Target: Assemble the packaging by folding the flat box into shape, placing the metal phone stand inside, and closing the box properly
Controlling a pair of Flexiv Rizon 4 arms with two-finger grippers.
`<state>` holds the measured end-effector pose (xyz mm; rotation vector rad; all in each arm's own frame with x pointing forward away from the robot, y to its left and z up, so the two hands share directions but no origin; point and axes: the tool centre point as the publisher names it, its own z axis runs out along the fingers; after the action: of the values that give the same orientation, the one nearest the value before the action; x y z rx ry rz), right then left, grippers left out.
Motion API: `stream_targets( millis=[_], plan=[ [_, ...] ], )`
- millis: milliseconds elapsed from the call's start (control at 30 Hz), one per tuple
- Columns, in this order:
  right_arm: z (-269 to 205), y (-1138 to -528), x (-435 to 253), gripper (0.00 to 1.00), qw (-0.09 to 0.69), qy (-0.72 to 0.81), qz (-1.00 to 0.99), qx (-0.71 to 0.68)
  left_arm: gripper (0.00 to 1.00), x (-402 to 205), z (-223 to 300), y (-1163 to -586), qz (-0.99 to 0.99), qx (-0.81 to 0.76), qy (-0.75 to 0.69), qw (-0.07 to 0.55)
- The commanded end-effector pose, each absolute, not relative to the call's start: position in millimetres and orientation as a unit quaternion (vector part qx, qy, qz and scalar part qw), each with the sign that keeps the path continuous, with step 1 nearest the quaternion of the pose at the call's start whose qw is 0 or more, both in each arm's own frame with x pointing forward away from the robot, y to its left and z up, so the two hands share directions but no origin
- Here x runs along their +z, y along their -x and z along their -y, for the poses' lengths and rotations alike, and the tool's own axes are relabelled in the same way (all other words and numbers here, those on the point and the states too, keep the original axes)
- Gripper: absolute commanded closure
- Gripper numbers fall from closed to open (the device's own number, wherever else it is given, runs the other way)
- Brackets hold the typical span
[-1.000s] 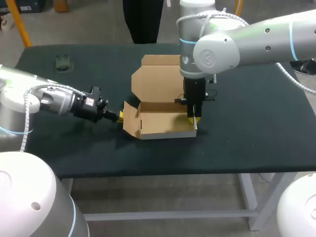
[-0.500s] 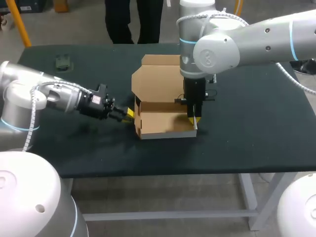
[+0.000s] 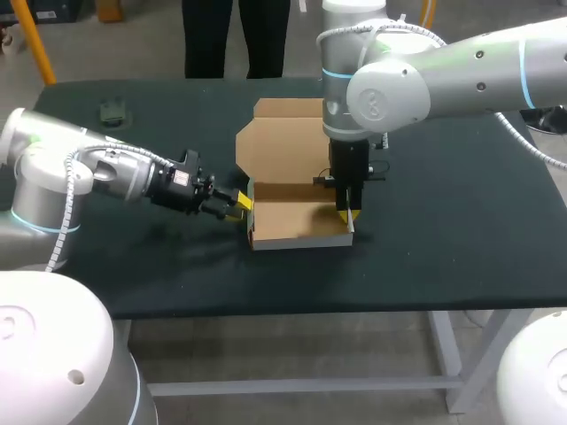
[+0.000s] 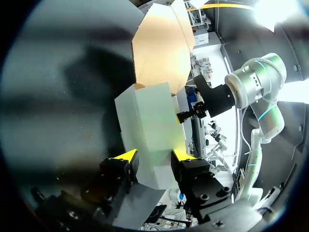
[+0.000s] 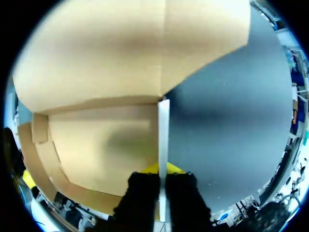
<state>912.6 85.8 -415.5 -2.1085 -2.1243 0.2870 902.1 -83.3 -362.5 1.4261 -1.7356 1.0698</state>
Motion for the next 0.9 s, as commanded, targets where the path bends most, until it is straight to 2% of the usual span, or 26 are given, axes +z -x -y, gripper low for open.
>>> stream_targets(
  millis=[33, 600, 900],
  plan=[
    [-87.0, -913.0, -416.6, 1.00, 0.068, 0.699, 0.705, 0.097, 0.55, -364.5, 85.8, -904.3, 0.653, 0.407, -0.548, 0.330],
    [-87.0, -913.0, -416.6, 1.00, 0.068, 0.699, 0.705, 0.097, 0.60, -375.5, 80.6, -907.6, 0.624, 0.413, -0.552, 0.368],
    [-87.0, -913.0, -416.6, 1.00, 0.068, 0.699, 0.705, 0.097, 0.62, -369.5, 92.1, -908.5, 0.633, 0.392, -0.562, 0.359]
  ],
)
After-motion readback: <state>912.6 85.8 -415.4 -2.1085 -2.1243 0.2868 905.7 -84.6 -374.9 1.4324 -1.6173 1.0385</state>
